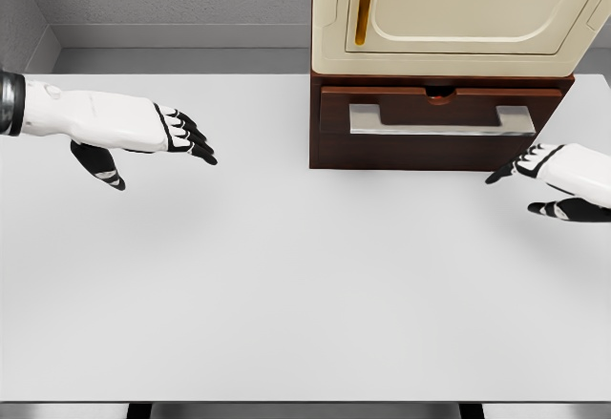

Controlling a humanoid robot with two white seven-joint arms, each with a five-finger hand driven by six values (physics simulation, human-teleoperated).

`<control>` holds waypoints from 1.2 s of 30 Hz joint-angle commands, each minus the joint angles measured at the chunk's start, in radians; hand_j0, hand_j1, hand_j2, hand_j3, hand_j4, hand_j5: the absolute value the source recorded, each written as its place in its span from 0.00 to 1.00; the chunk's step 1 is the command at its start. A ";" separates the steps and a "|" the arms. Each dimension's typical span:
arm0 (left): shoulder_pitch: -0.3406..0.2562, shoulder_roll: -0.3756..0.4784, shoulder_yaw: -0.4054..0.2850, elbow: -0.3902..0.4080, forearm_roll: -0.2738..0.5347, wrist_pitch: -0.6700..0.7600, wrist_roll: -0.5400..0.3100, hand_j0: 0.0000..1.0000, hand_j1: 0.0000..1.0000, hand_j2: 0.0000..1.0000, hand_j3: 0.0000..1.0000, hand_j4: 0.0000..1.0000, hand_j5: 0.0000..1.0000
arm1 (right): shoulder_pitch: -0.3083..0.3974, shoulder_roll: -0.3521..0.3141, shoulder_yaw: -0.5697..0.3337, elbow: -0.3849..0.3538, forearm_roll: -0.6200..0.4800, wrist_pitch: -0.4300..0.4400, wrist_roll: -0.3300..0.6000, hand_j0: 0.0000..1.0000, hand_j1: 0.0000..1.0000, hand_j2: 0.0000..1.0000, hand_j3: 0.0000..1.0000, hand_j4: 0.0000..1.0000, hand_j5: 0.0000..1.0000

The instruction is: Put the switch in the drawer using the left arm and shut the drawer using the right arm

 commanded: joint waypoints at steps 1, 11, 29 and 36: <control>0.000 0.000 0.001 0.000 0.005 0.003 0.000 1.00 1.00 1.00 1.00 1.00 1.00 | -0.002 -0.003 -0.001 -0.003 -0.006 0.003 0.000 0.74 0.74 0.74 0.74 0.74 0.74; 0.000 0.000 0.001 0.002 0.005 0.003 0.000 1.00 1.00 1.00 1.00 1.00 1.00 | -0.052 0.014 0.016 0.006 0.003 0.003 0.000 0.74 0.74 0.74 0.74 0.74 0.74; 0.000 0.000 0.001 0.008 0.005 0.003 0.000 1.00 1.00 1.00 1.00 1.00 1.00 | -0.129 0.025 0.046 0.066 0.005 0.003 0.000 0.74 0.74 0.74 0.74 0.74 0.74; 0.000 0.000 0.001 0.008 0.005 0.003 0.000 1.00 1.00 1.00 1.00 1.00 1.00 | -0.147 0.025 0.062 0.073 0.006 0.003 0.000 0.74 0.74 0.74 0.74 0.74 0.74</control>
